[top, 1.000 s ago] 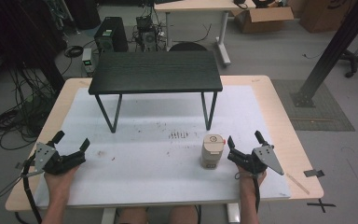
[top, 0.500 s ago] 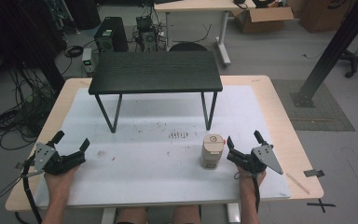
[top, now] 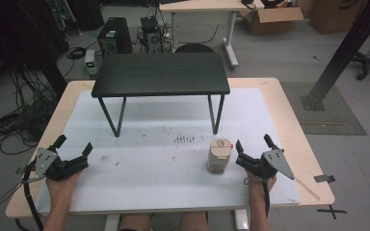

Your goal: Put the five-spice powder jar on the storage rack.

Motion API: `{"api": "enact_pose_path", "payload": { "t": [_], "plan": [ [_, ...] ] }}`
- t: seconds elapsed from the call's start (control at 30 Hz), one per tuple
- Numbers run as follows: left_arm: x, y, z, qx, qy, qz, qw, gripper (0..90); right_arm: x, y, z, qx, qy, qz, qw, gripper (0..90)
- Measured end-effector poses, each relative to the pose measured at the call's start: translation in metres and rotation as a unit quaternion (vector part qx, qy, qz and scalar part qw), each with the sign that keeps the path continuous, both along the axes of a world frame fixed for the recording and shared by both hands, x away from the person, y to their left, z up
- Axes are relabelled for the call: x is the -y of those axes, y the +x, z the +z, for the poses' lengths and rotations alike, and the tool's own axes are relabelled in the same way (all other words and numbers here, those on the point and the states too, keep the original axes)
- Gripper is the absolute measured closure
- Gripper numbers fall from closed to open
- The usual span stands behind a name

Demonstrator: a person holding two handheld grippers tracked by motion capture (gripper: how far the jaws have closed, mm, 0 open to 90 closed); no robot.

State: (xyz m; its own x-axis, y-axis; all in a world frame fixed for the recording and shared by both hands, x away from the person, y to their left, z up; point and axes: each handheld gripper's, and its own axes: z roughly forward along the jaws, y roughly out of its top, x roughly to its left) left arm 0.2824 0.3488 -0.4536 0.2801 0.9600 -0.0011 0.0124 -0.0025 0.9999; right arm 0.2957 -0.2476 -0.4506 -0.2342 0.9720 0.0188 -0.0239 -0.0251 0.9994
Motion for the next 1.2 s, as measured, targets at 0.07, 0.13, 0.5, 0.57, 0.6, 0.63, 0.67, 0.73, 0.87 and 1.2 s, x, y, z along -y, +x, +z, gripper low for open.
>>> {"api": "enact_pose_path", "payload": {
  "t": [0.07, 0.13, 0.5, 0.57, 0.6, 0.63, 0.67, 0.73, 0.87, 1.2],
  "plan": [
    [0.0, 0.0, 0.0, 0.0, 0.0, 0.0, 1.0, 1.4, 0.003, -0.002, 0.002, 0.0, -0.003, -0.001, 1.0, 0.9],
    [0.0, 0.0, 0.0, 0.0, 0.0, 0.0, 1.0, 1.4, 0.006, -0.003, 0.004, -0.002, -0.006, 0.0, 1.0, 0.9],
    [0.0, 0.0, 0.0, 0.001, 0.001, 0.0, 1.0, 1.4, 0.025, -0.016, 0.022, -0.017, -0.046, 0.067, 0.9965, 0.6],
    [0.0, 0.0, 0.0, 0.001, 0.001, 0.0, 1.0, 1.4, 0.028, -0.018, 0.025, -0.021, -0.044, 0.09, 0.9948, 0.2],
    [0.0, 0.0, 0.0, 0.001, 0.001, 0.0, 1.0, 1.4, 0.029, -0.018, 0.026, -0.023, -0.042, 0.099, 0.9939, 0.3],
    [0.0, 0.0, 0.0, 0.001, 0.001, 0.0, 1.0, 1.4, 0.031, -0.02, 0.027, -0.029, -0.044, 0.118, 0.9916, 0.1],
    [0.0, 0.0, 0.0, 0.002, 0.001, 0.0, 1.0, 1.4, 0.031, -0.02, 0.027, -0.029, -0.044, 0.118, 0.9916, 0.1],
    [0.001, -0.001, 0.0, 0.003, 0.001, 0.001, 1.0, 1.4, 0.032, -0.021, 0.027, -0.034, -0.046, 0.133, 0.9895, 0.1],
    [0.0, 0.0, 0.0, 0.002, 0.001, 0.001, 1.0, 1.4, 0.033, -0.026, 0.029, -0.044, -0.049, 0.167, 0.9838, 0.4],
    [0.001, -0.001, 0.0, 0.004, 0.001, 0.001, 1.0, 1.5, 0.02, -0.028, 0.033, -0.065, -0.071, 0.229, 0.9686, 0.9]
  ]
}}
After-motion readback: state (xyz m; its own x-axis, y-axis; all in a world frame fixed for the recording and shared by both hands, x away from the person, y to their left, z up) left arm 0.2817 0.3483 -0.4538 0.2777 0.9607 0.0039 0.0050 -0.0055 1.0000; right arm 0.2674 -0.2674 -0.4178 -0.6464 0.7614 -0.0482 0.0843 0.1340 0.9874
